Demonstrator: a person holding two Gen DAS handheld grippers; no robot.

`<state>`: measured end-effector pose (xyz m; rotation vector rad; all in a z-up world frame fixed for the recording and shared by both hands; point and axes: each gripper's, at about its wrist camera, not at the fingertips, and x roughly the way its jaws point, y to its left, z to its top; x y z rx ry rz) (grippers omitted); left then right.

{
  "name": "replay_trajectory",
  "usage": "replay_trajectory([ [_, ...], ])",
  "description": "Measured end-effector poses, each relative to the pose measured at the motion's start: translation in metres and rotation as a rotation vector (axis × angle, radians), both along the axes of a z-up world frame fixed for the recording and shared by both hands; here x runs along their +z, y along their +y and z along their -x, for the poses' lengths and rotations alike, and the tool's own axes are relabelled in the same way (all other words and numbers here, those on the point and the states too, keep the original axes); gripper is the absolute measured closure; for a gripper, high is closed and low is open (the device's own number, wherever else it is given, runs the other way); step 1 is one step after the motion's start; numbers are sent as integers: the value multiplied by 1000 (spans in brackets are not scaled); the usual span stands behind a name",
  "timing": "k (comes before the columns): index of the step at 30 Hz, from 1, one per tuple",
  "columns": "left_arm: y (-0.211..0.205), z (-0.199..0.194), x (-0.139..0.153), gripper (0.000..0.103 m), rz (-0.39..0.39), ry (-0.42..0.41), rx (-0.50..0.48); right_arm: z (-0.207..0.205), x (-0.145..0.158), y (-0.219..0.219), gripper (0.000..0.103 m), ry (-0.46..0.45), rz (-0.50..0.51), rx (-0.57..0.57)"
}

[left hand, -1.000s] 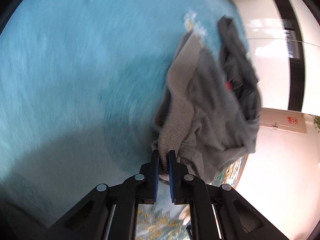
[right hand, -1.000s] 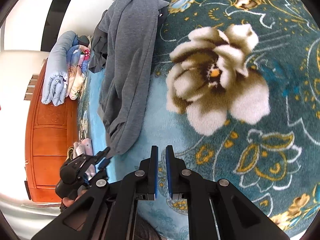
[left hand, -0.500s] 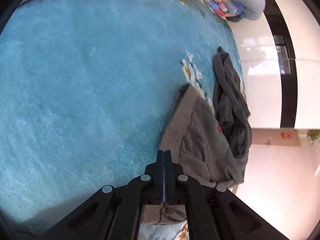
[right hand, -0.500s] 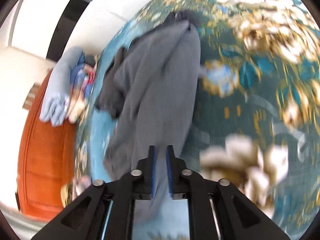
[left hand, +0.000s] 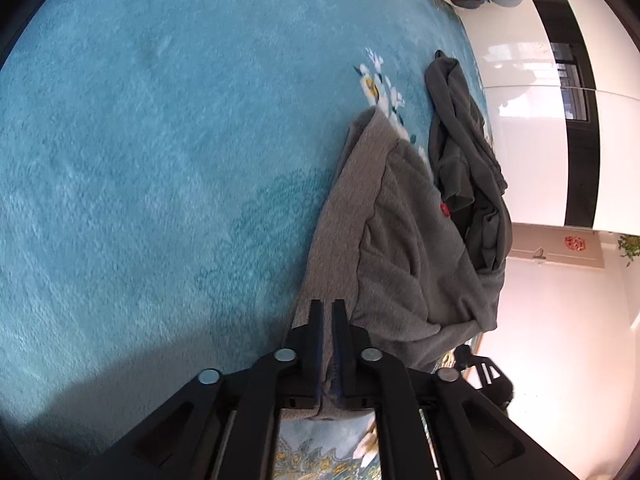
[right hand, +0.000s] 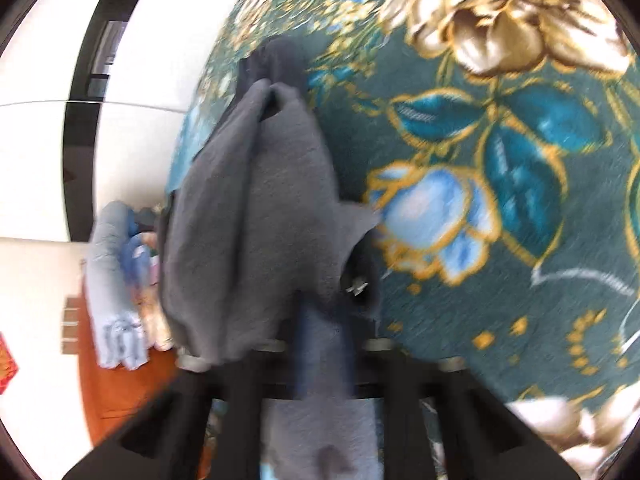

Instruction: Fold clothes

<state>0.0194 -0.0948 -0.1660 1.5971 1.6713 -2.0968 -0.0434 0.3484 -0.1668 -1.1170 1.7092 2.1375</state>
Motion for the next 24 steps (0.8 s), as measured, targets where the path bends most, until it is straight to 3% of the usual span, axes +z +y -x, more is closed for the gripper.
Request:
replay_trajectory([
  [2,0,-4,0,56,-5,-10,2,-3,17,-3,101,31,-34,35],
  [3,0,-7,0,34,-12,-17,9,-8,27,-3,101,65,-40,43],
  [4,0,-10,-1,31,-20,-24,15,-12,38,-3,101,100,-45,51],
  [9,7,-21,5,31,-34,-27,-20,-61,105,3,102,339,-54,61],
  [12,18,-28,3,31,-78,-49,-79,-87,135,-9,102,439,-53,76],
  [14,28,-31,7,30,-64,-44,-134,-118,143,-16,102,480,-63,89],
  [18,44,-32,12,26,13,-47,-189,-160,141,-23,102,443,-95,75],
  [22,57,-33,-19,28,-47,-136,-177,-186,126,-17,102,394,-68,44],
  [24,54,-34,-24,28,-89,-132,-138,-191,120,-13,102,377,-48,34],
])
